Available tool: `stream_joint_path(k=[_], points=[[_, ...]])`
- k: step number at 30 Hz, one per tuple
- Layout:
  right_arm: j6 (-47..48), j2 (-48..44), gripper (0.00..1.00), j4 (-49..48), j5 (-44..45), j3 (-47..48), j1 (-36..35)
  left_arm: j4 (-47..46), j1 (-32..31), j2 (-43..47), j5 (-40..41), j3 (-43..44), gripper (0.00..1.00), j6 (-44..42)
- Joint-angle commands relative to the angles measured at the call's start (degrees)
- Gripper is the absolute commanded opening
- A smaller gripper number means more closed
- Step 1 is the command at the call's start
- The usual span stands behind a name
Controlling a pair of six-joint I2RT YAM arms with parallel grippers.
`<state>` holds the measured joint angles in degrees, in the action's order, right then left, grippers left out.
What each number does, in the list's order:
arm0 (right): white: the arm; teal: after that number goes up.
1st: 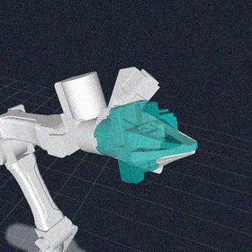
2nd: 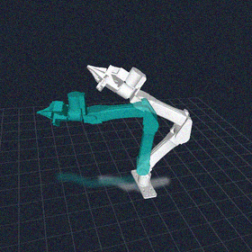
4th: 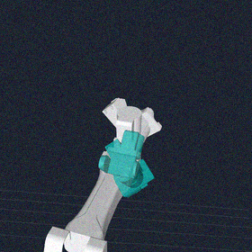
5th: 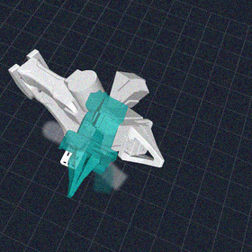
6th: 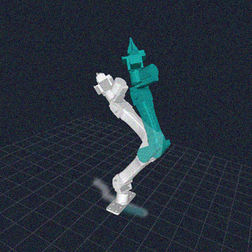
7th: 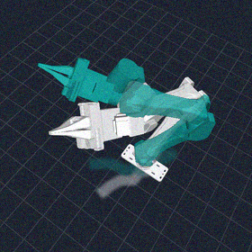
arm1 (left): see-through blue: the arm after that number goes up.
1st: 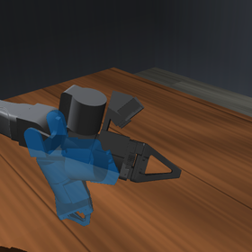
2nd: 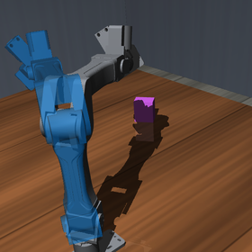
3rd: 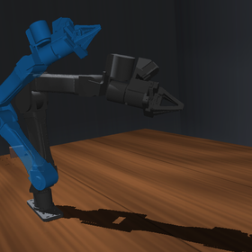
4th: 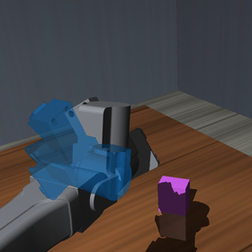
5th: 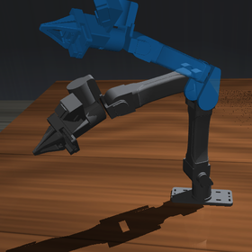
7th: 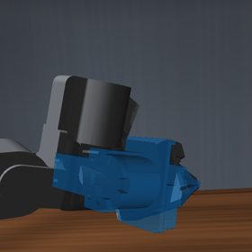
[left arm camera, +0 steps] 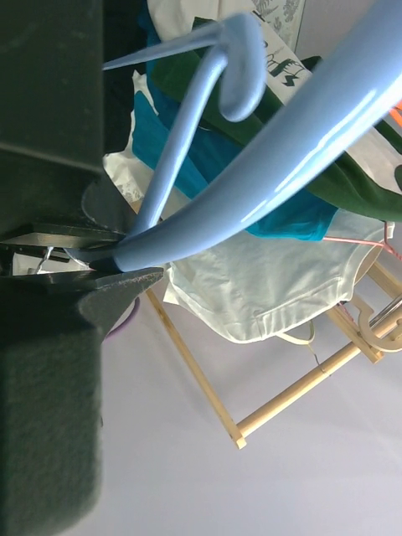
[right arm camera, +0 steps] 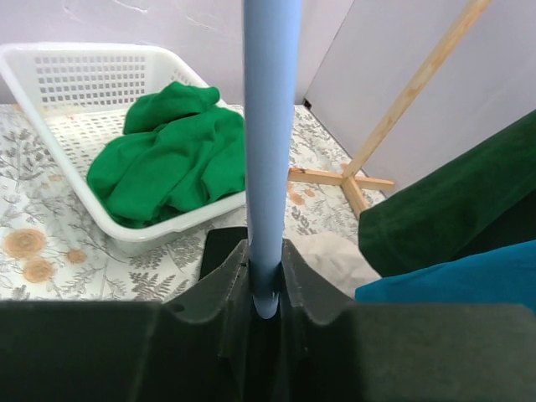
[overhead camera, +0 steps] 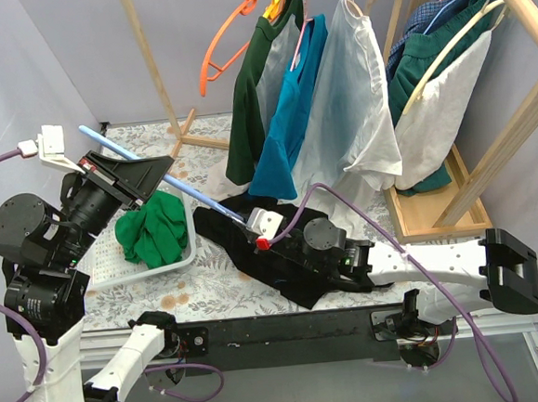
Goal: Remove the t-shirt from the hanger
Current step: Place the hanger at the clothesline.
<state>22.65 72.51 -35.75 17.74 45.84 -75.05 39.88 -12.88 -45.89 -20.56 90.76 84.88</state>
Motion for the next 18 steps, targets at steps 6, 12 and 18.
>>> stream_joint_path(k=[6, 12, 18], points=[[-3.49, -7.45, 0.01, 1.63, 0.63, 0.47, 0.16, -1.91, -0.04, 0.45, 0.51, -0.32, 0.0, 0.29], [-8.93, -19.57, 0.01, 19.9, -3.49, 2.93, 0.16, -3.04, -0.12, 1.59, 4.03, -4.62, 0.0, -1.29], [-11.49, -26.01, 0.01, 35.65, -8.59, 10.66, 0.08, -5.95, -0.12, 2.03, 5.53, -11.74, 0.0, -1.39]])
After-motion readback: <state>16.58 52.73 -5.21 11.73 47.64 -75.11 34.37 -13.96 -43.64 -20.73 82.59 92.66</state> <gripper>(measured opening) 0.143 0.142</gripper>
